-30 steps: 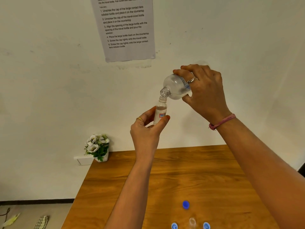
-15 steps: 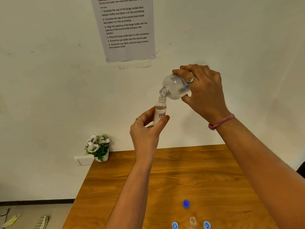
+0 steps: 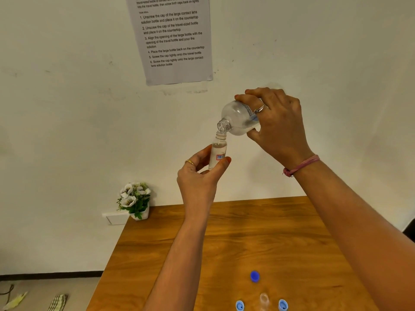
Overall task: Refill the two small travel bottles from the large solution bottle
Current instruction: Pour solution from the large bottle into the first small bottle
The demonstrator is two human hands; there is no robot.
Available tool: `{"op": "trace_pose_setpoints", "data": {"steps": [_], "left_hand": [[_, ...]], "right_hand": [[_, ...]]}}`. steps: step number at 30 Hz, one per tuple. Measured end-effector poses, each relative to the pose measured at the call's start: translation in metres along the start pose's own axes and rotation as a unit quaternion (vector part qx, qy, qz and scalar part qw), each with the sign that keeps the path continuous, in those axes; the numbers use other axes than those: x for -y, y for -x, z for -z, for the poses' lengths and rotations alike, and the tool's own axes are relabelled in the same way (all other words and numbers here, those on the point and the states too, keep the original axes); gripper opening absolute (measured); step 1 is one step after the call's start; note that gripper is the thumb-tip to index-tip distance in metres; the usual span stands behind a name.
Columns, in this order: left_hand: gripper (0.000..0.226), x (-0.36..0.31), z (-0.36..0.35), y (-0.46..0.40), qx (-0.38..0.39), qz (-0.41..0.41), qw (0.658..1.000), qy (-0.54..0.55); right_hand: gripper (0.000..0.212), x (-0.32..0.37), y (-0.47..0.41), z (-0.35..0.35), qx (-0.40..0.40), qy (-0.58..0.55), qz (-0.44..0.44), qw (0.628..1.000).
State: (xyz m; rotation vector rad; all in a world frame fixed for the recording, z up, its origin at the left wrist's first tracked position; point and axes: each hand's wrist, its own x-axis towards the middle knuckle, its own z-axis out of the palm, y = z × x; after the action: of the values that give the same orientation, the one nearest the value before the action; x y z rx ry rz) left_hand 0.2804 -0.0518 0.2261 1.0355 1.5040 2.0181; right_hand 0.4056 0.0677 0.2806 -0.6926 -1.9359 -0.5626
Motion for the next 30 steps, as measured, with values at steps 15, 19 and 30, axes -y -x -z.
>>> {"op": "trace_pose_setpoints", "data": {"steps": [15,19,30], "left_hand": [[0.044,-0.0010,0.0050,0.0004,0.001,-0.003,1.000,-0.005],[0.042,-0.0020,0.0058,0.0004,0.004,-0.001,1.000,0.001],[0.042,-0.0012,0.0094,-0.0010,0.000,0.000,1.000,0.000]], "right_hand": [[0.061,0.0036,-0.0010,-0.0003,-0.003,0.000,0.004,1.000],[0.061,0.0053,-0.0015,0.0001,-0.001,0.002,0.004,1.000],[0.060,0.0094,-0.0019,-0.0007,-0.001,-0.006,-0.001,1.000]]}}
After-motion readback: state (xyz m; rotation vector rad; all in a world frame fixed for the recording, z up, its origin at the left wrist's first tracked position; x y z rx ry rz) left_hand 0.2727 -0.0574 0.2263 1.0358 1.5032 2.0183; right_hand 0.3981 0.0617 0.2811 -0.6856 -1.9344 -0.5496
